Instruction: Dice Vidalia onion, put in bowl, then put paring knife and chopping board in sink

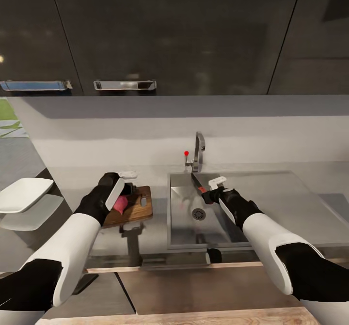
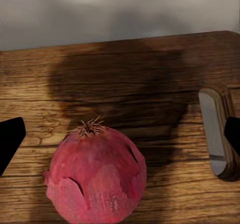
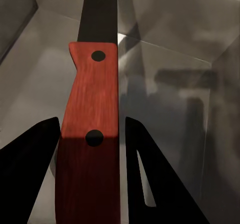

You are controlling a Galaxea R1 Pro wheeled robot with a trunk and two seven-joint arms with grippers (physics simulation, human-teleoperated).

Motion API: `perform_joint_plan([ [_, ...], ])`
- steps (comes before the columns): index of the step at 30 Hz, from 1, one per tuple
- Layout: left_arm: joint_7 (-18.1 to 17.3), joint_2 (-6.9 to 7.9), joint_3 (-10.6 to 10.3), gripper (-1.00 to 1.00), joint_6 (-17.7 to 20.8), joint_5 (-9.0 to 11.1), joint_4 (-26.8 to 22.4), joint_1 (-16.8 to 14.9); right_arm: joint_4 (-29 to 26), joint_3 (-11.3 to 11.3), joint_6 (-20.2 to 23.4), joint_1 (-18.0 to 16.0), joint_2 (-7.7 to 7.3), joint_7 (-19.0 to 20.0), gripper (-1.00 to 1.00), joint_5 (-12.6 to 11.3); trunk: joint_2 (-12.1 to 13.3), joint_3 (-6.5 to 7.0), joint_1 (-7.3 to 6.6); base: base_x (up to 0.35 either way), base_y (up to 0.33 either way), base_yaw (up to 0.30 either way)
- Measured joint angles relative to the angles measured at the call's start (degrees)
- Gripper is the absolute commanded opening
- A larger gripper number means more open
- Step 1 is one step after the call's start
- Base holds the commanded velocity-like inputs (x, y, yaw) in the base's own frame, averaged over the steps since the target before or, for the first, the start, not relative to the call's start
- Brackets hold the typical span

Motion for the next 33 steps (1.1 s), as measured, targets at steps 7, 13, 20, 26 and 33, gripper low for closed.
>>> perform_joint_plan([
  [7, -0.01, 0.20, 0.00, 1.00, 0.00, 0.00, 0.10, 0.00, 0.27, 0.00, 0.00, 0.00, 0.00, 0.00, -1.00, 0.00, 0.01, 0.00, 0.03, -0.231, 0.000, 0.000],
  [13, -0.01, 0.21, 0.00, 1.00, 0.00, 0.00, 0.21, 0.00, 0.35, 0.00, 0.00, 0.00, 0.00, 0.00, -1.00, 0.00, 0.01, 0.00, 0.03, -0.329, 0.000, 0.000],
  [20, 0.01, 0.20, 0.01, 1.00, 0.00, -0.01, 0.45, 0.00, 0.35, 0.00, 0.00, 0.00, -0.01, 0.02, -1.00, -0.01, 0.01, 0.01, 0.03, -0.335, 0.000, 0.000],
  [26, -0.01, 0.21, 0.00, 1.00, 0.00, 0.00, 0.62, 0.00, 0.36, 0.00, 0.00, 0.00, 0.00, 0.00, -1.00, 0.00, 0.01, 0.00, 0.04, -0.335, 0.000, 0.000],
  [33, -0.01, 0.21, -0.01, 1.00, 0.00, 0.00, 0.77, 0.00, 0.36, 0.01, 0.00, 0.00, 0.00, 0.00, -1.00, 0.00, 0.01, 0.01, 0.04, -0.335, 0.000, 0.000],
])
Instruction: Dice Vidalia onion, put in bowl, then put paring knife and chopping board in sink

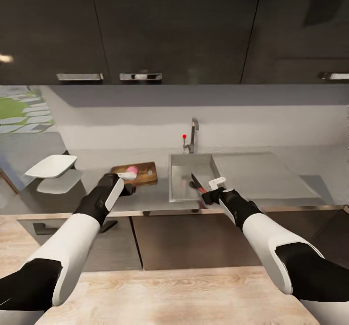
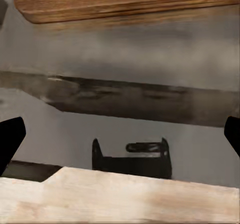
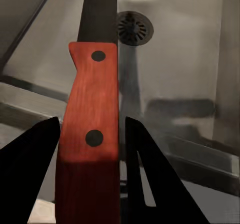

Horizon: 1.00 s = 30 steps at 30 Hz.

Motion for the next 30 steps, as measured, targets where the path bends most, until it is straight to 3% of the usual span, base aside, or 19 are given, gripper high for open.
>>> perform_joint_plan([
  [16, 0.01, -0.09, -0.06, 1.00, -0.06, 0.00, 0.81, 0.00, 0.00, 0.00, -0.04, 0.00, 0.00, 0.00, -1.00, 0.03, 0.00, 0.00, 0.00, -0.334, 0.000, 0.000],
  [20, -0.20, -0.23, -0.01, 1.00, -1.21, -0.06, 5.66, 0.01, -0.12, 0.00, -0.09, 0.00, 0.00, 0.01, -1.00, 0.07, 0.00, -0.01, -0.02, -0.136, 0.000, 0.000],
  [23, -0.50, -0.21, 0.13, 1.00, -8.81, -0.12, 13.57, 0.01, -0.49, -0.01, -0.16, 0.00, -0.08, 0.01, -1.00, 0.20, 0.00, -0.01, -0.03, -0.020, 0.000, 0.000],
  [25, -0.58, -0.19, 0.21, 1.00, -16.79, -0.13, 20.17, 0.01, -0.62, -0.01, -0.17, 0.00, -0.14, 0.01, -1.00, 0.24, 0.00, -0.02, -0.03, -0.006, 0.000, 0.000],
  [29, -0.57, -0.40, 0.18, 1.00, -25.08, -0.15, 28.83, -0.01, -0.68, -0.01, -0.22, 0.00, -0.16, 0.01, -1.00, 0.26, -0.01, -0.01, -0.03, -0.002, 0.000, 0.000],
  [30, -0.58, -0.57, 0.19, 1.00, -28.83, -0.06, 33.17, -0.01, -0.69, -0.01, -0.26, 0.00, -0.17, 0.01, -1.00, 0.26, -0.01, -0.02, -0.04, 0.000, 0.000, 0.000],
])
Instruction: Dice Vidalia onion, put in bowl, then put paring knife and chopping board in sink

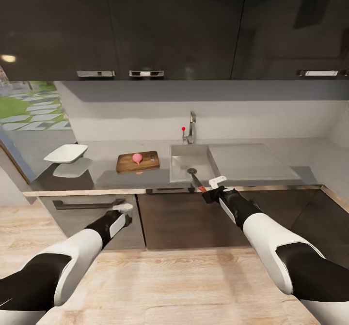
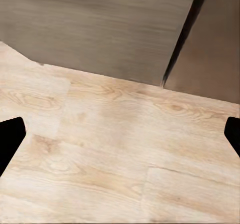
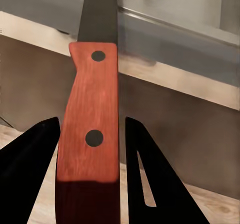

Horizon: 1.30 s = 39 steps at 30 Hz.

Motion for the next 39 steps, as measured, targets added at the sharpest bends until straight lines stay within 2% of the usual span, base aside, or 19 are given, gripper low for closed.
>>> perform_joint_plan([
  [1, -0.02, -0.22, -0.05, 1.00, -7.11, 0.04, 6.85, 0.06, -0.01, 0.00, -0.06, 0.00, 0.00, 0.05, -1.00, 0.01, 0.00, 0.01, 0.00, 0.000, 0.000, 0.000],
  [3, -1.56, -0.11, -0.14, 1.00, -13.00, 0.02, 11.14, 0.43, -0.02, 0.00, -0.12, 0.00, 0.05, 0.07, -1.00, 0.00, 0.00, 0.01, 0.00, 0.000, 0.000, 0.000],
  [4, -3.03, 0.18, -0.14, 1.00, -14.25, 0.00, 11.77, 1.22, -0.02, 0.00, -0.25, 0.00, 0.07, 0.08, -1.00, 0.00, 0.01, 0.01, 0.00, 0.000, 0.000, 0.000],
  [5, -6.72, 1.51, -0.14, 1.00, -15.68, -0.13, 12.41, 2.96, -0.02, 0.01, -1.25, 0.00, 0.07, 0.08, -1.00, -0.01, 0.00, 0.00, 0.00, 0.000, 0.000, 0.000],
  [7, -11.26, 3.24, -0.17, 1.00, -17.16, -0.35, 12.73, 5.32, -0.01, 0.02, -2.97, 0.00, 0.05, 0.01, -1.00, 0.04, 0.00, 0.00, 0.00, 0.000, 0.000, 0.000],
  [8, -12.39, 3.78, -0.19, 1.00, -18.01, -0.42, 12.78, 6.36, -0.01, 0.02, -3.42, 0.00, 0.03, -0.01, -1.00, 0.07, 0.00, 0.00, 0.00, 0.000, 0.000, 0.000],
  [11, -13.55, 4.39, -0.21, 1.00, -21.14, -0.64, 12.78, 8.65, -0.06, 0.01, -3.90, 0.00, 0.01, -0.04, -1.00, 0.09, 0.00, 0.01, 0.00, 0.000, 0.000, 0.000],
  [13, -14.01, 4.69, -0.18, 1.00, -28.64, -1.00, 12.75, 11.56, -0.12, -0.03, -4.11, 0.00, -0.08, -0.05, -1.00, 0.09, 0.00, 0.00, 0.00, 0.000, 0.000, 0.000],
  [14, -14.20, 4.81, -0.17, 1.00, -35.63, -1.16, 12.78, 13.78, -0.16, -0.05, -4.20, 0.00, -0.15, -0.05, -1.00, 0.10, 0.00, 0.02, 0.00, 0.000, 0.000, 0.000],
  [16, -14.34, 4.89, -0.21, 1.00, -41.38, -1.27, 12.83, 16.09, -0.17, -0.05, -4.26, 0.00, -0.21, -0.05, -1.00, 0.08, 0.00, 0.10, 0.00, 0.000, 0.000, 0.000],
  [17, -14.39, 4.97, -0.22, 1.00, -43.95, -1.33, 12.82, 17.50, -0.18, -0.06, -4.29, 0.00, -0.23, -0.05, -1.00, 0.06, 0.00, 0.17, 0.00, 0.000, 0.000, 0.000],
  [21, -14.50, 5.21, -0.27, 1.00, -49.96, -1.50, 12.83, 20.44, -0.19, -0.06, -4.42, 0.00, -0.26, -0.05, -1.00, 0.05, 0.00, 0.48, 0.00, 0.000, 0.000, 0.000],
  [23, -14.53, 5.41, -0.21, 1.00, -55.14, -1.46, 12.88, 22.26, -0.19, -0.05, -5.67, 0.00, -0.32, -0.04, -1.00, 0.08, 0.00, 0.66, 0.00, 0.000, 0.000, 0.000],
  [27, -14.55, 6.24, -0.21, 1.00, -58.21, -1.43, 12.90, 24.22, -0.19, -0.04, -8.83, 0.00, -0.36, -0.13, -1.00, 0.09, 0.00, 1.01, 0.00, 0.000, 0.000, 0.000],
  [31, -14.55, 6.94, -0.22, 1.00, -58.55, -1.47, 12.83, 24.57, -0.25, -0.05, -9.49, 0.00, -0.36, -0.11, -1.00, 0.10, 0.00, 1.37, 0.00, 0.000, 0.000, 0.000],
  [39, -14.30, 7.15, -0.20, 1.00, -58.31, -1.50, 12.81, 24.75, -0.43, -0.02, -9.78, 0.00, -0.12, -0.59, -1.00, 0.10, 0.00, 2.10, 0.00, 0.000, 0.000, 0.001],
])
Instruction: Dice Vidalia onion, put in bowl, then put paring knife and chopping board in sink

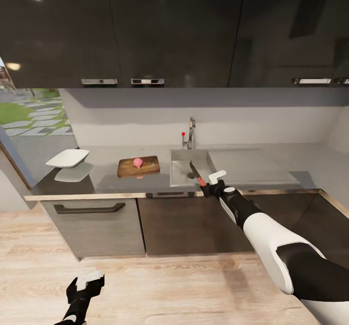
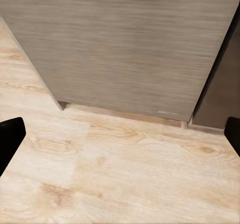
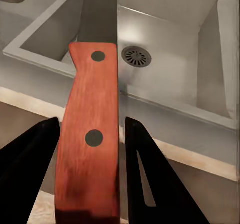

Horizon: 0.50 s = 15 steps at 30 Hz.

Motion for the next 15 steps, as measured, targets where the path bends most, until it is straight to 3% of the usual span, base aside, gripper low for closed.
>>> perform_joint_plan([
  [9, 0.04, 0.29, 0.00, 1.00, 0.04, -0.01, -0.05, 0.02, -0.03, -0.13, -5.71, 0.01, 0.27, -9.46, -1.00, -0.12, 0.00, 0.80, 0.00, 0.011, 0.000, 0.097],
  [15, 0.05, 1.03, 0.01, 1.00, 0.04, 0.00, -0.05, 0.01, 0.11, -0.15, -6.12, 0.02, 0.38, -10.25, -1.00, -0.08, 0.00, 1.25, -0.03, 0.200, 0.076, 0.197],
])
